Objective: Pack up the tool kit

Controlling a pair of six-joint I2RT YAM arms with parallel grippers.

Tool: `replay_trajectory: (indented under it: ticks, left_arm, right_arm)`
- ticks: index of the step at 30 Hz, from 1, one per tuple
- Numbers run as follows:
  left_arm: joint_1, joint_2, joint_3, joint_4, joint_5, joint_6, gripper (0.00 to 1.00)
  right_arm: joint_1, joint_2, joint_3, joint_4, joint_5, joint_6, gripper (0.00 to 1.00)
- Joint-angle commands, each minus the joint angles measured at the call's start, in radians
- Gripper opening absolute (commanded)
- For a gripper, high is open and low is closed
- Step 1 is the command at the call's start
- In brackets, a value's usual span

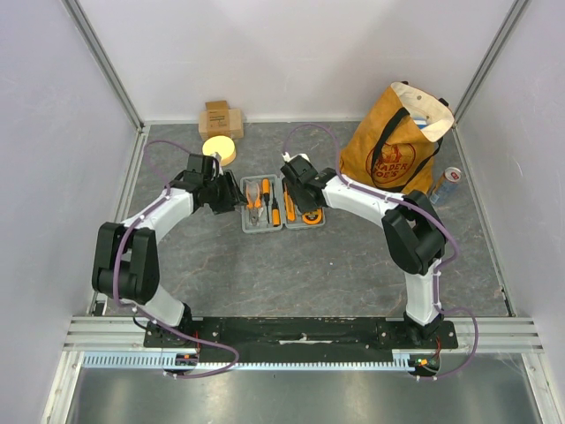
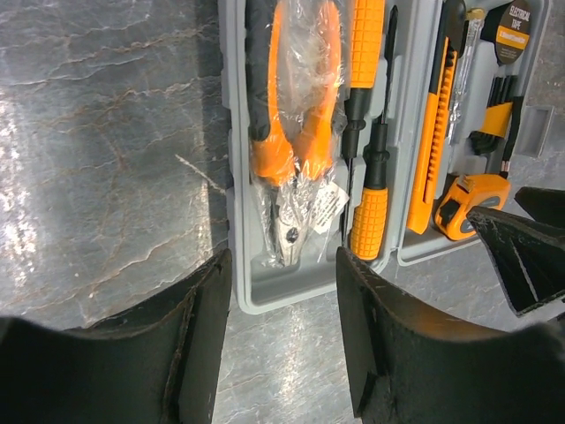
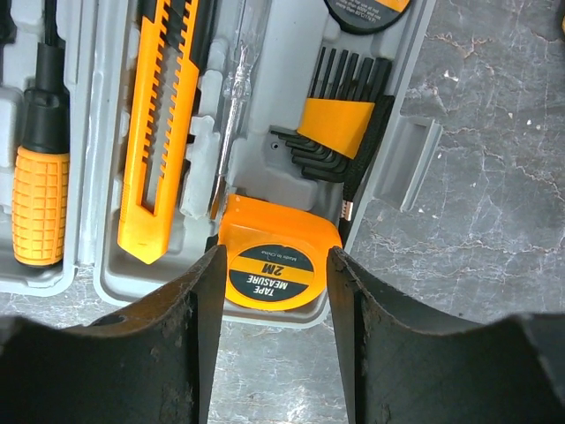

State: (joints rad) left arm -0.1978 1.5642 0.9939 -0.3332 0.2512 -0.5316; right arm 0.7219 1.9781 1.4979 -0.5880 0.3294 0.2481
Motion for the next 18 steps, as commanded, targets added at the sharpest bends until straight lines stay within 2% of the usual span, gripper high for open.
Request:
replay_trajectory:
  ticks: [1,12,18]
  left_arm:
    - [0.001,0.052,0.049,-0.001,0.066,-0.022,0.56]
    - [0.001,0.140,0.081,-0.027,0.088,-0.059,0.55]
    - [0.001,0.172,0.103,-0.033,0.115,-0.053,0.55]
  right_arm:
    - [-0.001,0.011,0.021,0.037,-0.013,-0.050,0.55]
    - [-0.001,0.044,0.005,0.074,-0.044,-0.092,0.55]
    - [-0.001,0.021,-0.039,0.050,-0.038,-0.067,0.45]
